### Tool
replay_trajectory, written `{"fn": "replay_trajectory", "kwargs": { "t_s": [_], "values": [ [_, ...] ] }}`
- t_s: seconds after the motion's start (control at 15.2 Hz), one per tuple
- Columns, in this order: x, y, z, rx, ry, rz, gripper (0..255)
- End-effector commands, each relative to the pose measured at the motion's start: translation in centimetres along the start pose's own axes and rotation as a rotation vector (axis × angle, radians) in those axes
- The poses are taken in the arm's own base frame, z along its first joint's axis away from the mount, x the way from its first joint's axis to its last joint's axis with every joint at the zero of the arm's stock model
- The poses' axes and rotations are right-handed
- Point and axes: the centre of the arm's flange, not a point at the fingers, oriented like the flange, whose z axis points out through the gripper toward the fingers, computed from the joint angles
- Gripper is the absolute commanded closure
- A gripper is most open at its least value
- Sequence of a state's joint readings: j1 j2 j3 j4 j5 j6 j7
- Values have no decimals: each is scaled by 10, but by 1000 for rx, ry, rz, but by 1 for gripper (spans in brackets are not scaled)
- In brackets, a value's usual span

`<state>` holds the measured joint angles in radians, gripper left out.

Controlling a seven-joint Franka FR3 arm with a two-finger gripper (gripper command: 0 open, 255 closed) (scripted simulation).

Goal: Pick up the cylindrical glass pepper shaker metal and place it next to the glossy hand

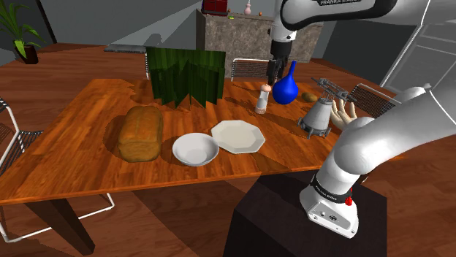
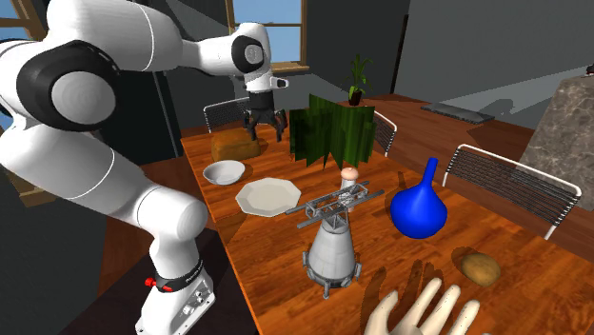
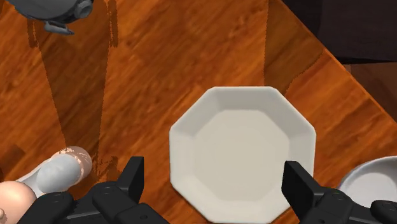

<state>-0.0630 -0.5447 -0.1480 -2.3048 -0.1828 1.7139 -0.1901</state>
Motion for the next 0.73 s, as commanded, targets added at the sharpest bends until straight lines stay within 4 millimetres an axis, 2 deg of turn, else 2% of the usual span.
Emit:
{"fn": "replay_trajectory", "kwargs": {
  "t_s": [0.0,0.66],
  "values": [
    [11,26,15,-6,5,10,0],
    [64,127,73,-27,25,61,0]
  ]
}}
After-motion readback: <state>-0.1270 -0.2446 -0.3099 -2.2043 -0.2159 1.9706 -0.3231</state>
